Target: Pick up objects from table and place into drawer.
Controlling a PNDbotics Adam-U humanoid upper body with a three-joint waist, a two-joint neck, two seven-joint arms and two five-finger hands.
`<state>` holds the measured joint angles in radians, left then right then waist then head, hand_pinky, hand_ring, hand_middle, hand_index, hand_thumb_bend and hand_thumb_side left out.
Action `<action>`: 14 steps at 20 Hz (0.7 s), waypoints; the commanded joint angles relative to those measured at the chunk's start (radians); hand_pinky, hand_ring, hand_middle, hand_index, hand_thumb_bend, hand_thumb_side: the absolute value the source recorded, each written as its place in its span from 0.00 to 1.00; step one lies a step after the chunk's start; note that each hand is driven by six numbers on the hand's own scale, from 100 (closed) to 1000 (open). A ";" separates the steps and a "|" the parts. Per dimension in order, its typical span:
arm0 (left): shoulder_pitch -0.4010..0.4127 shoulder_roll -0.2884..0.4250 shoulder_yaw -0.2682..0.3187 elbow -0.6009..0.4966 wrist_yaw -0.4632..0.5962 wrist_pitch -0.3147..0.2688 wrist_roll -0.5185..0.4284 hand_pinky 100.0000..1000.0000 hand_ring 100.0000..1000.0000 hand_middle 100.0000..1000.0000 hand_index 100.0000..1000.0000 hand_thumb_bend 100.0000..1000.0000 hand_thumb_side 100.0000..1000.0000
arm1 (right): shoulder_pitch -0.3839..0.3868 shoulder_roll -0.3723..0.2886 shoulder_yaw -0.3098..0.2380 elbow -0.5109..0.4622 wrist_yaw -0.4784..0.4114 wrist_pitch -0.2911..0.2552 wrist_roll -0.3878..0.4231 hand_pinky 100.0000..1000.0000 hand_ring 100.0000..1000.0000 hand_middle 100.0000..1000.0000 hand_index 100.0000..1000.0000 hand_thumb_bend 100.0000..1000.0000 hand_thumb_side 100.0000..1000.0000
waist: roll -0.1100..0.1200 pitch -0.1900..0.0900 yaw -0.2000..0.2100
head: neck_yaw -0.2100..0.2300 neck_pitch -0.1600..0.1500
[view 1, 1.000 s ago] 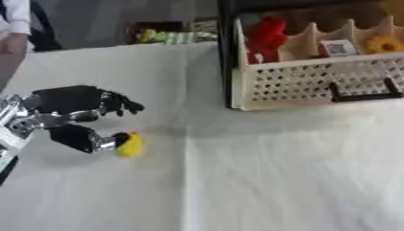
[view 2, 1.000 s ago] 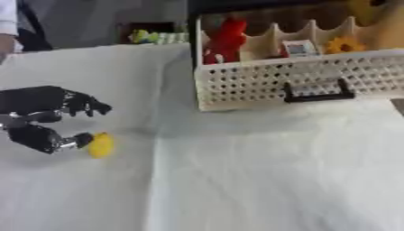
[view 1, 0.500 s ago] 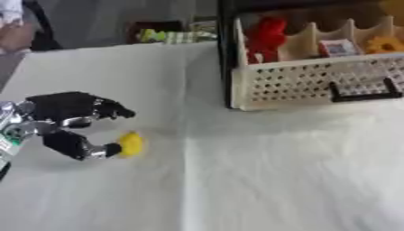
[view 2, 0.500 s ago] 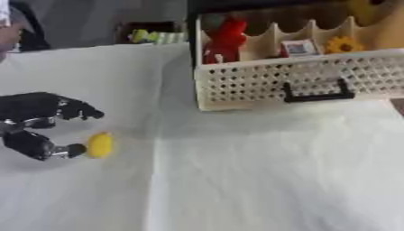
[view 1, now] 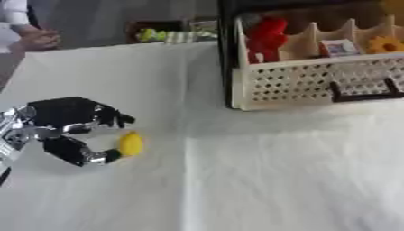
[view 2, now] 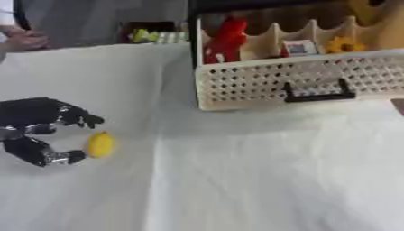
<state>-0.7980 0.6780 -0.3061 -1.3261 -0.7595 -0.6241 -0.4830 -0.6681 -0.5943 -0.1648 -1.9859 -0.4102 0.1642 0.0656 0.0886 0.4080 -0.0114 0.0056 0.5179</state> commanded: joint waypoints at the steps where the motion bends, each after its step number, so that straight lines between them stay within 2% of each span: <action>1: -0.011 0.026 0.004 0.003 -0.011 -0.124 -0.101 0.45 0.58 0.62 0.99 0.23 1.00 | -0.008 -0.013 -0.012 -0.014 0.000 0.002 -0.002 0.41 0.54 0.10 0.40 0.00 1.00 | -0.005 -0.018 -0.001 | 0.000 -0.005; 3: -0.011 0.021 0.002 0.009 -0.015 -0.120 -0.082 0.44 0.57 0.60 0.99 0.22 1.00 | -0.008 -0.012 -0.013 -0.014 0.000 0.003 -0.002 0.41 0.54 0.10 0.40 0.00 1.00 | -0.005 -0.017 -0.002 | 0.000 -0.006; 5: -0.011 0.016 0.000 0.014 -0.016 -0.116 -0.062 0.38 0.52 0.55 0.95 0.15 1.00 | -0.007 -0.012 -0.013 -0.014 0.000 0.004 -0.002 0.41 0.55 0.10 0.40 0.00 1.00 | -0.005 -0.016 -0.002 | 0.000 -0.006; 9: -0.010 0.006 -0.007 0.026 -0.016 -0.103 -0.031 0.36 0.51 0.53 0.92 0.12 1.00 | -0.006 -0.010 -0.015 -0.014 0.001 0.006 -0.001 0.41 0.55 0.10 0.40 0.00 1.00 | -0.003 -0.015 -0.005 | -0.002 -0.008; 14: -0.009 0.003 -0.013 0.031 -0.003 -0.106 -0.032 0.37 0.52 0.55 0.97 0.11 1.00 | -0.004 -0.007 -0.019 -0.014 0.001 0.011 -0.002 0.41 0.55 0.10 0.40 0.00 1.00 | 0.000 -0.015 -0.005 | -0.005 -0.015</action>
<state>-0.7980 0.6589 -0.3245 -1.2889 -0.7701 -0.6594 -0.4477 -0.6603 -0.5855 -0.1719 -1.9859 -0.4101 0.1728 0.0651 0.0909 0.4139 -0.0170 0.0026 0.5152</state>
